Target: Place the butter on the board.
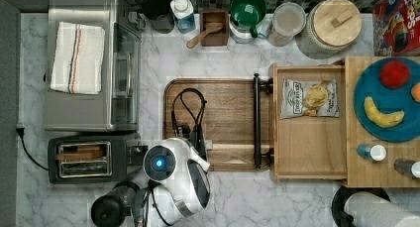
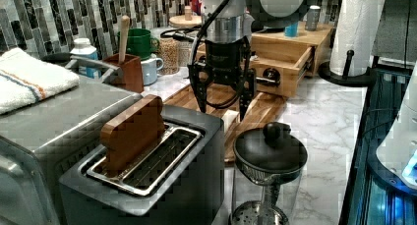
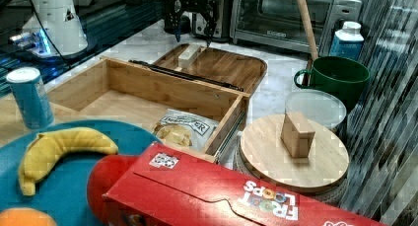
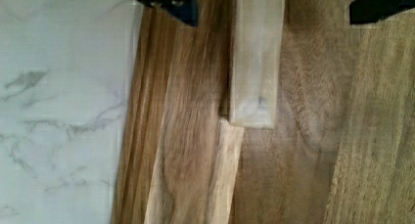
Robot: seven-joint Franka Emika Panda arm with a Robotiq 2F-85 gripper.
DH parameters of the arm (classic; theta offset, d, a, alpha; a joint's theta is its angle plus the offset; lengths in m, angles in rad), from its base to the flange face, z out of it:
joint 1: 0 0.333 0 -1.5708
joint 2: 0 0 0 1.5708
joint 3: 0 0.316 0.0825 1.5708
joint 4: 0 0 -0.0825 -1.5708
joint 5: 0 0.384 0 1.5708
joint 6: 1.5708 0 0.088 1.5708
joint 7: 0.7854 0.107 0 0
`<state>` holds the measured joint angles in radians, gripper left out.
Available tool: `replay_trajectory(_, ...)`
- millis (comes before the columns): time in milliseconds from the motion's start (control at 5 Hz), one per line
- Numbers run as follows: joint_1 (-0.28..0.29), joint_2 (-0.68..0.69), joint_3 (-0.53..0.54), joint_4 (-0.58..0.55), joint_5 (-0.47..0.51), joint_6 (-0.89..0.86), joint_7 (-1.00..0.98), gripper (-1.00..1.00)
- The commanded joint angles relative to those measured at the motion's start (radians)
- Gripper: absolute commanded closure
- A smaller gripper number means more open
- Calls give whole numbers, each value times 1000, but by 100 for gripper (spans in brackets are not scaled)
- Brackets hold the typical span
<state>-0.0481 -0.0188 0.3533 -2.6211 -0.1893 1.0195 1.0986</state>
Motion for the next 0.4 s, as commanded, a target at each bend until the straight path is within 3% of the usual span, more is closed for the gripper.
replay_trajectory(200,10,-16,8,29,4,35,32,-100)
replay_trajectory(400,10,-16,8,29,4,36,32,-100)
